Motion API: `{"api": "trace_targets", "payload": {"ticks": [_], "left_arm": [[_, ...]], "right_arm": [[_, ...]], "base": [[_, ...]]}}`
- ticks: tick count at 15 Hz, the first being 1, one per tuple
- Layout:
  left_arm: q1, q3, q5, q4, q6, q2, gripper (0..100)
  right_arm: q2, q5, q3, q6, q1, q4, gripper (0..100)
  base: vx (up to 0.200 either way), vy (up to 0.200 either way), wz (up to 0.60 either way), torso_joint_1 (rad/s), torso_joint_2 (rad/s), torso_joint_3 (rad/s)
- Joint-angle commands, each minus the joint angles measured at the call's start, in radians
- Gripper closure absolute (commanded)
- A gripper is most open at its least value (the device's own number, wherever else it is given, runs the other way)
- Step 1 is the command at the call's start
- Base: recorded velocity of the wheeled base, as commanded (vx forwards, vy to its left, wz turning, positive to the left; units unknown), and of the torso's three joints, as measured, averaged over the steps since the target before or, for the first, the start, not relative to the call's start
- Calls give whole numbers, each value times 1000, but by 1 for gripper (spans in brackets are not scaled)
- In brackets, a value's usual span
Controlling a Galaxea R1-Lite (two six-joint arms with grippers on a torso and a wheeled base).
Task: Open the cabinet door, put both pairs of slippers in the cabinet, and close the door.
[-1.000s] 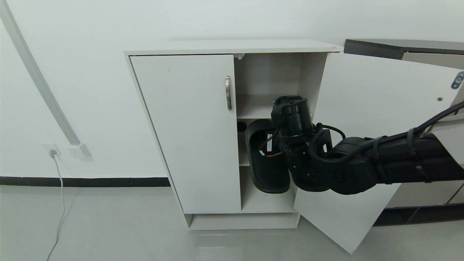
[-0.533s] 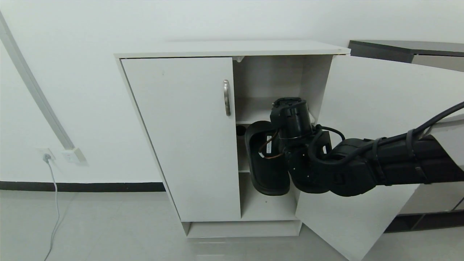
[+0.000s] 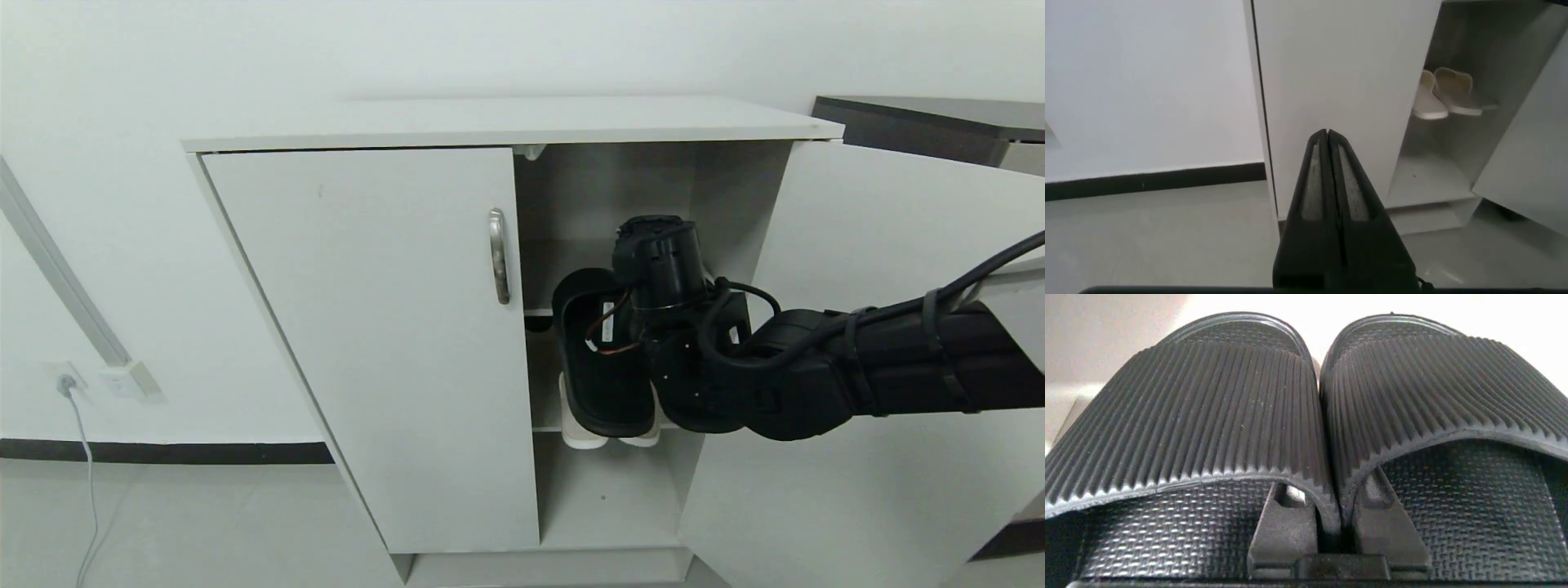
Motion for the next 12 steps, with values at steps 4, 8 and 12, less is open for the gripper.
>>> {"api": "trace_targets", "payload": {"ticks": [4, 8, 12], "left_arm": [[0, -1, 0, -1, -3, 1, 100], [0, -1, 0, -1, -3, 1, 100], [0, 0, 0, -1, -3, 1, 100]], "right_arm": [[-5, -1, 14, -1, 0, 0, 100], [3, 8, 11, -29, -3, 1, 100], [38, 39, -46, -61, -40, 4, 100]], "base": [[150, 0, 0, 1, 2, 3], [0, 0, 0, 0, 0, 0], [0, 0, 0, 0, 0, 0]]}}
